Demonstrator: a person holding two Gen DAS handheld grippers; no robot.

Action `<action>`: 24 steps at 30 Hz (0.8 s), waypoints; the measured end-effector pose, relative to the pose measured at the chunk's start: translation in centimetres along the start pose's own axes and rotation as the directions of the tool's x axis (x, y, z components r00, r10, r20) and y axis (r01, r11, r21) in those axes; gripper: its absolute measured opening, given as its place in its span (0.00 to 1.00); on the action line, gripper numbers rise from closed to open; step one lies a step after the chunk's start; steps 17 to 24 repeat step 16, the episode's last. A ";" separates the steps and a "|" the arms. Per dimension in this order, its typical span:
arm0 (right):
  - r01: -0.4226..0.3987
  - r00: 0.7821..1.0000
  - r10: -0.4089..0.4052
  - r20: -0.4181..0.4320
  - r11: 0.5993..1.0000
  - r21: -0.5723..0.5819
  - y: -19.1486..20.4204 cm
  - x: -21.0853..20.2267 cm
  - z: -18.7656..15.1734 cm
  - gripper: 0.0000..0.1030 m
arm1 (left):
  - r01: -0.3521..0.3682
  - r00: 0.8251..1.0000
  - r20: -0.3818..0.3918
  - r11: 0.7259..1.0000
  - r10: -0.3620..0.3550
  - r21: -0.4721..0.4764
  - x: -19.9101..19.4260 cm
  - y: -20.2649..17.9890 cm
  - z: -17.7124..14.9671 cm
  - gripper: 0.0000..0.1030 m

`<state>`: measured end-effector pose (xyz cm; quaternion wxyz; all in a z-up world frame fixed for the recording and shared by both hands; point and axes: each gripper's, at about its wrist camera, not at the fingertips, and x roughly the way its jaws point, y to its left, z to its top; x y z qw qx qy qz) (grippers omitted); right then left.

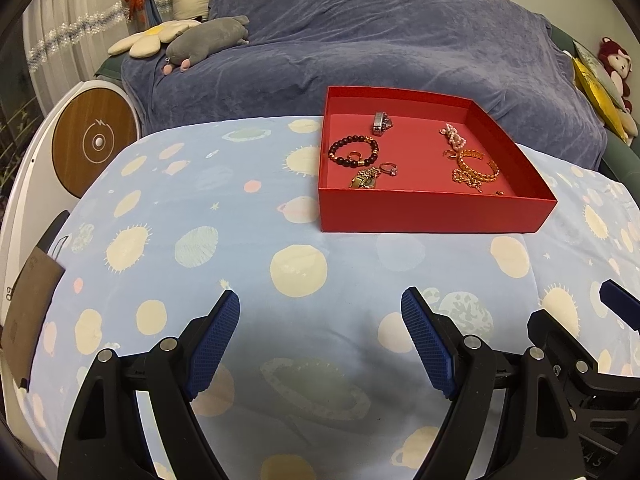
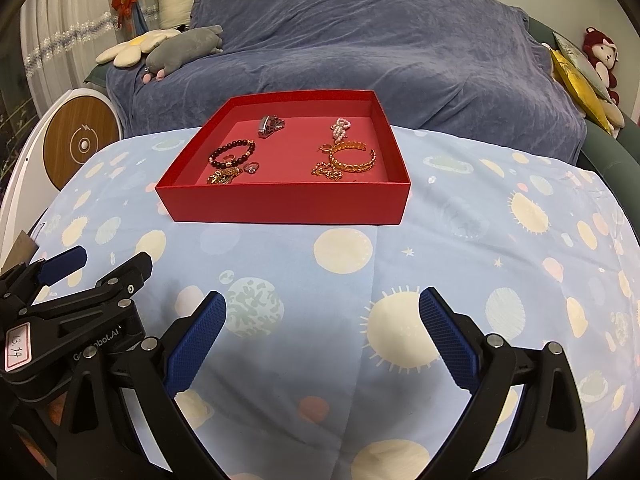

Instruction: Organize jewelry

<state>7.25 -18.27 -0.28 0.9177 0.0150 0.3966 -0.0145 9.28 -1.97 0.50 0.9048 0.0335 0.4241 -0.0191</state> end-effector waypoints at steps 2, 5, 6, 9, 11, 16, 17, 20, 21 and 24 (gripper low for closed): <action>-0.002 1.000 0.002 -0.001 1.000 0.001 0.0 0.0 0.0 0.92 | 0.000 1.000 -0.004 1.000 0.000 -0.003 0.1 0.1 0.0 0.78; -0.001 1.000 0.001 -0.002 1.000 0.000 0.1 0.0 0.0 0.92 | 0.000 1.000 -0.008 1.000 0.000 -0.005 0.1 0.1 -0.1 0.78; -0.001 1.000 0.001 -0.001 1.000 0.001 0.1 0.0 0.0 0.92 | 0.001 1.000 -0.008 1.000 -0.001 -0.005 0.1 0.1 -0.1 0.78; -0.004 1.000 0.004 -0.001 1.000 0.006 0.0 0.0 0.0 0.92 | 0.004 1.000 0.000 1.000 -0.004 -0.007 0.1 0.1 -0.1 0.78; -0.005 1.000 0.005 -0.001 1.000 0.011 0.0 0.0 0.0 0.92 | 0.002 1.000 -0.007 1.000 -0.002 -0.015 0.1 0.2 0.0 0.78; 0.003 1.000 -0.003 0.002 1.000 0.009 0.2 0.0 0.0 0.92 | 0.012 1.000 -0.010 1.000 -0.012 -0.025 0.2 0.3 -0.1 0.78; 0.003 1.000 -0.003 0.002 1.000 0.009 0.2 0.0 0.0 0.92 | 0.012 1.000 -0.010 1.000 -0.012 -0.025 0.2 0.3 -0.1 0.78; 0.003 1.000 -0.003 0.002 1.000 0.009 0.2 0.0 0.0 0.92 | 0.012 1.000 -0.010 1.000 -0.012 -0.025 0.2 0.3 -0.1 0.78; 0.003 1.000 -0.003 0.002 1.000 0.009 0.2 0.0 0.0 0.92 | 0.012 1.000 -0.010 1.000 -0.012 -0.025 0.2 0.3 -0.1 0.78; 0.003 1.000 -0.003 0.002 1.000 0.009 0.2 0.0 0.0 0.92 | 0.012 1.000 -0.010 1.000 -0.012 -0.025 0.2 0.3 -0.1 0.78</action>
